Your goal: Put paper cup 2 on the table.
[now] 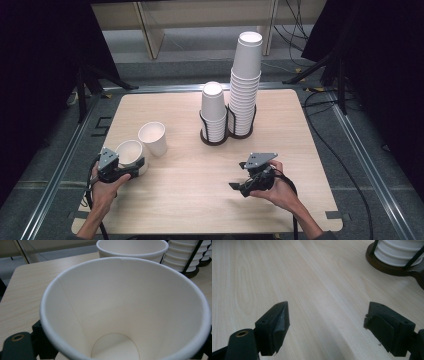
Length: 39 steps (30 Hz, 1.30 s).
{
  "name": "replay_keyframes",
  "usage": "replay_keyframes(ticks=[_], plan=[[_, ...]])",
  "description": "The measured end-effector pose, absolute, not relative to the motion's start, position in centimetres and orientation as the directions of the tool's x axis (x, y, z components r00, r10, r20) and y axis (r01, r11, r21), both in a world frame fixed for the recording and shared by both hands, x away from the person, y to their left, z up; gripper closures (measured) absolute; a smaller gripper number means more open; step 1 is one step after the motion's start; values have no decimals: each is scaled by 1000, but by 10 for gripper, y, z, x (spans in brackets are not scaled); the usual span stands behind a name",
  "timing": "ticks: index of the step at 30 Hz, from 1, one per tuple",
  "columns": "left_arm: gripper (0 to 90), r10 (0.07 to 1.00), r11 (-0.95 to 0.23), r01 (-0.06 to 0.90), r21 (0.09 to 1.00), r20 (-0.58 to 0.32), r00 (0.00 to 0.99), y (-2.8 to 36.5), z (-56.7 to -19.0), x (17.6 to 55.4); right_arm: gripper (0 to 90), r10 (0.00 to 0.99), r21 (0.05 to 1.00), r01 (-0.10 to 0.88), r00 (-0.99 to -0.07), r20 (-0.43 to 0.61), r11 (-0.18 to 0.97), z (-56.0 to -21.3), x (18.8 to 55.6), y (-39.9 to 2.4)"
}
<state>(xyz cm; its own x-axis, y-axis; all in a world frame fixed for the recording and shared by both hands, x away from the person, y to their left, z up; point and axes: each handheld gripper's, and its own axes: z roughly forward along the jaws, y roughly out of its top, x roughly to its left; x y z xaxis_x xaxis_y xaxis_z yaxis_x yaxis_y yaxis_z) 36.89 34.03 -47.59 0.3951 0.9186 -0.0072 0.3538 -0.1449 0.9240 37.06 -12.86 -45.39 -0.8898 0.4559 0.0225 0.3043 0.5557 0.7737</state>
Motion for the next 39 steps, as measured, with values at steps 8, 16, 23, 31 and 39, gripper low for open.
replay_keyframes(ticks=[8,16,23,31,39], plan=[[129,919,-161,364,917,5,394,339,-478,363,196,452,770,314,-891,38,555,-454,369,-128],[131,911,-165,357,920,4,412,342,-480,361,197,446,766,312,-895,37,563,-455,368,-129],[133,901,-175,332,927,15,434,348,-483,357,198,439,765,299,-898,23,570,-456,366,-129],[144,886,-224,320,920,56,460,355,-489,351,198,442,765,309,-896,36,565,-455,366,-130],[144,882,-242,316,917,72,465,363,-491,346,198,438,763,303,-899,29,572,-456,365,-130]])
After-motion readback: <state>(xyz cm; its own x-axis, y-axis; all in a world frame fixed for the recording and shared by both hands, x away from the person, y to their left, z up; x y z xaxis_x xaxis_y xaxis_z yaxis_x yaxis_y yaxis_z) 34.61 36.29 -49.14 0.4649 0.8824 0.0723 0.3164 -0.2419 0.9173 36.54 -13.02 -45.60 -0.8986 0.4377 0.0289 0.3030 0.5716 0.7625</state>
